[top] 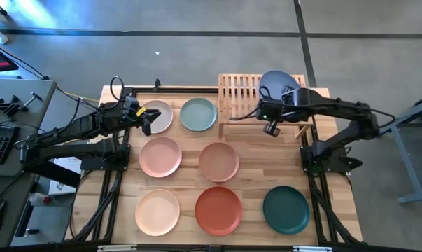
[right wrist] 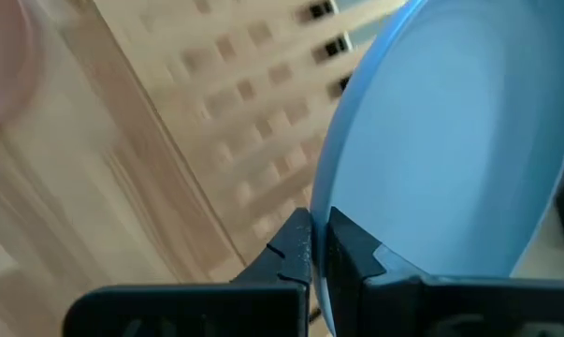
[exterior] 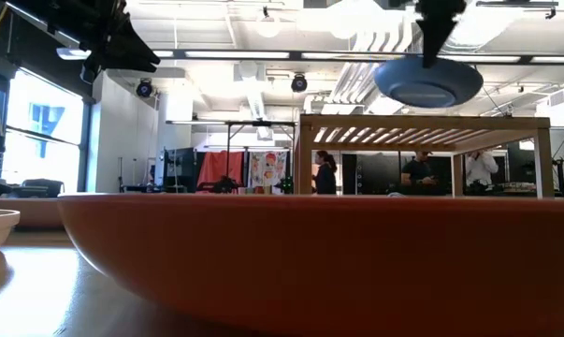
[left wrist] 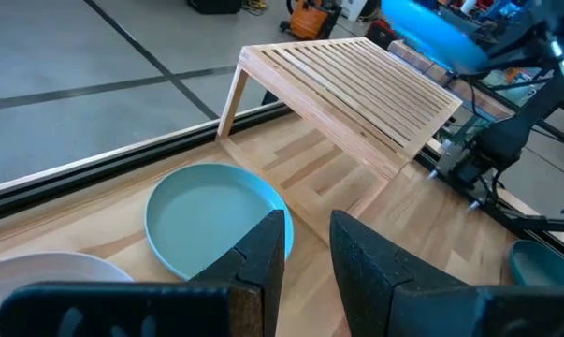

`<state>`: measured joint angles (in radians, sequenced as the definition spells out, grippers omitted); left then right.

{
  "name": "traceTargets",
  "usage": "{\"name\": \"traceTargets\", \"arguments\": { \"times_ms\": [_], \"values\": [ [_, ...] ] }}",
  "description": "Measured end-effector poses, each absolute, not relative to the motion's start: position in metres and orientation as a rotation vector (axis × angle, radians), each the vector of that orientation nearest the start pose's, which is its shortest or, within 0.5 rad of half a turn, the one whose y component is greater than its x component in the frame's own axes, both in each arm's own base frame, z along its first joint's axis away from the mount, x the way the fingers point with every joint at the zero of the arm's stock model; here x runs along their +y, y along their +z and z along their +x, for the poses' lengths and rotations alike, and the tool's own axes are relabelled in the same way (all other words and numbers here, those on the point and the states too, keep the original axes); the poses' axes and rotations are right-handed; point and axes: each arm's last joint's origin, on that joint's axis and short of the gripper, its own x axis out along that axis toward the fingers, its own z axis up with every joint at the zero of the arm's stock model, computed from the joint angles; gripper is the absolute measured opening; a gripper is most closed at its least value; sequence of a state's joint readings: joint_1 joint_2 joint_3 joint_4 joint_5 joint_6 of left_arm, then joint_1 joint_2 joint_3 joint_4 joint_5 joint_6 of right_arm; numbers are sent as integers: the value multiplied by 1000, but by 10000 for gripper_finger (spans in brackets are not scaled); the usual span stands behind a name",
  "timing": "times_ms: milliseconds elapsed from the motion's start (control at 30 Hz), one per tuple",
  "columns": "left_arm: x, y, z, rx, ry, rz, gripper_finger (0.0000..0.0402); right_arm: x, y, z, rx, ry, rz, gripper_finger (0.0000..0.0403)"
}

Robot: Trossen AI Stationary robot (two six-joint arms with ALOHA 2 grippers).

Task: Place and stack plates onto a shelf
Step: Put the blue plate on the shelf

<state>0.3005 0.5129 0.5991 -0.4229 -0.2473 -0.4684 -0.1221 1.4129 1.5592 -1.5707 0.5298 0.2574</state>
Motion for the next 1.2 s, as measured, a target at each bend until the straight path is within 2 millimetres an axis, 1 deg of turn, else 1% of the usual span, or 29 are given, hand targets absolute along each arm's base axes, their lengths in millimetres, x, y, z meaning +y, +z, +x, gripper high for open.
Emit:
{"name": "traceTargets", "arguments": {
  "times_ms": [200,367,500,600,800,1067,1200],
  "values": [
    [42,282,112,207,615,-461,76,-55,341,215,1455,-726,-79,0],
    [42,282,112,206,615,-462,76,-66,327,211,1526,-747,-66,0],
    [42,282,112,206,615,-462,76,-69,323,210,1544,-738,-54,0],
    [42,282,112,206,616,-462,76,-71,319,211,1547,-696,-30,0],
    [42,282,112,205,615,-462,76,-73,318,213,1540,-687,-24,0],
    [42,282,112,205,615,-463,76,-83,316,210,1539,-604,154,0],
    [42,282,112,205,615,-463,76,-90,316,209,1526,-603,189,0]
  ]
}}
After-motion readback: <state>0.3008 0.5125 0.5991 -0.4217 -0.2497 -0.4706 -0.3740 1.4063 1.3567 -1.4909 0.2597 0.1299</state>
